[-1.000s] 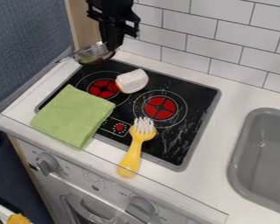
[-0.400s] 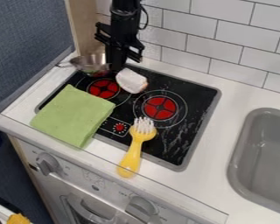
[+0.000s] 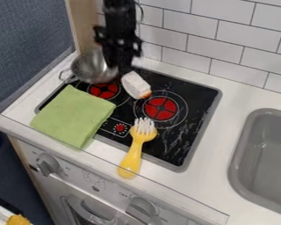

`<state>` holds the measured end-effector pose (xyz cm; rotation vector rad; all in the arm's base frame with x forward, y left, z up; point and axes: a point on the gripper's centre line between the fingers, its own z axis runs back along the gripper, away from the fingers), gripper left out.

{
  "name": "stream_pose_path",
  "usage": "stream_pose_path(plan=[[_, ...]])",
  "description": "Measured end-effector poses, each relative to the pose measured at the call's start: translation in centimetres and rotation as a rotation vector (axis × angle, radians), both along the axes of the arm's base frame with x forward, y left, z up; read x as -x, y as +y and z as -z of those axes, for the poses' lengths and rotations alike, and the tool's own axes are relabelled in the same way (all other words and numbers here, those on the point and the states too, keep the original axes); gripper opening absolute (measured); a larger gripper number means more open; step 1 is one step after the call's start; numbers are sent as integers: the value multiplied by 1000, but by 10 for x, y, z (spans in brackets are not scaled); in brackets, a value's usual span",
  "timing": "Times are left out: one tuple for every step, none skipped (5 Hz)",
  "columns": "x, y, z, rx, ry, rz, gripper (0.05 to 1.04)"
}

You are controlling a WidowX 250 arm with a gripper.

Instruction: Moved the silver pot above the left burner

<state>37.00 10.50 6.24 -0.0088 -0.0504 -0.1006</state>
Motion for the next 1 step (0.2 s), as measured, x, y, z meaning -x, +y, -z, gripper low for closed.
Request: stream_pose_path(plan=[[7,2,-15,38,-45,-11,817]])
